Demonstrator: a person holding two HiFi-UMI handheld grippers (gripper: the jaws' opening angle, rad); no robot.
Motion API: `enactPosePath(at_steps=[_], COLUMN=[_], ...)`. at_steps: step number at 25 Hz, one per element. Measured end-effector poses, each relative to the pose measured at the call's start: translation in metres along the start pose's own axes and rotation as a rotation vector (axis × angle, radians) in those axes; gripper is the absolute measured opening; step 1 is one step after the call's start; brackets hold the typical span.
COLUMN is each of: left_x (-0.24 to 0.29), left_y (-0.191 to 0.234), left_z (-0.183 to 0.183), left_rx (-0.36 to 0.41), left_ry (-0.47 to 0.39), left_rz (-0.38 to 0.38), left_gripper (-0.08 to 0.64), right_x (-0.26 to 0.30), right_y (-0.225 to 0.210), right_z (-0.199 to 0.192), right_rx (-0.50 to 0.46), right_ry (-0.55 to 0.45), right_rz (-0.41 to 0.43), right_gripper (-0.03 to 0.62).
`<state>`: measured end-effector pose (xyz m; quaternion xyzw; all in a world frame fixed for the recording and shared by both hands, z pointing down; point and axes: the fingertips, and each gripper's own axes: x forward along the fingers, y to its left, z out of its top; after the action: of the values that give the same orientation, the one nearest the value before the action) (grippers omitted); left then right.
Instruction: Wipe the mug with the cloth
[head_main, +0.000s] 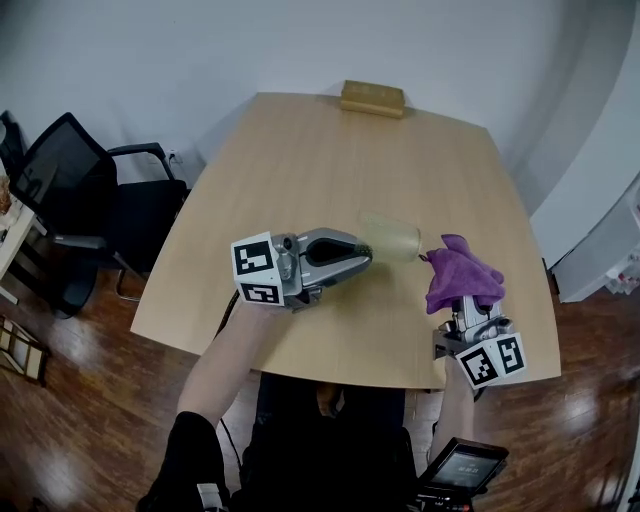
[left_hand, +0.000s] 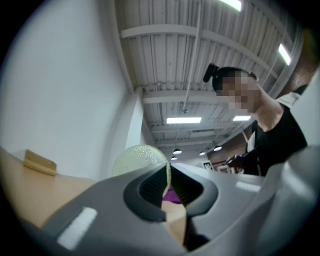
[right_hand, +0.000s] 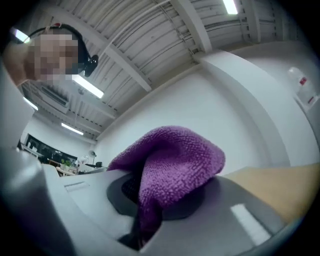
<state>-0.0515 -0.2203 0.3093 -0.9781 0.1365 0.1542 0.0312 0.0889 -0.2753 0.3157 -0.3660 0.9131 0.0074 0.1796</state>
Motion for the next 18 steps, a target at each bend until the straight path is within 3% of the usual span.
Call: enactPosePath(at_steps=[3,5,8,11,15,18], left_x=[-0.012,-0.022,-0.032,-0.034,-0.029,-0.022], left_y=[0.034,0.058,0.091,0.121,0.131,0.117], left_z=[-0.019,-0.032,-0.048,-0.065,-0.069,-0.073], left_rx=[0.112,0.200,0.291,0.310,0.287,0.350], left_ry=[0.202,0.365,0.642,0.865,0.928,0.969], left_rz=[0.162,0.231,0.256,0.229,0.194,0.155], left_gripper=[0.043,0.043,0.043,0.043,0.043,0.043], right_x=[0.002,0.003,0.001,0.000,-0.003,-0.002], right_y=[-0.017,-0.027,-0.035,-0.035,-0.028,-0.024], right_z=[-0.008,-0.014,-0.022,-0.024,-0.028,-0.027], right_rx=[0.100,0.140,0.192,0.205,0.196,0.174], right_ry=[0.009,0.020,0.023,0.026,0.041,0.042], right_rz=[0.019,0.015,0.008,0.020,0.037,0.057], right_gripper=[0.035,0.035,0.035,0.035,0.035,0.035])
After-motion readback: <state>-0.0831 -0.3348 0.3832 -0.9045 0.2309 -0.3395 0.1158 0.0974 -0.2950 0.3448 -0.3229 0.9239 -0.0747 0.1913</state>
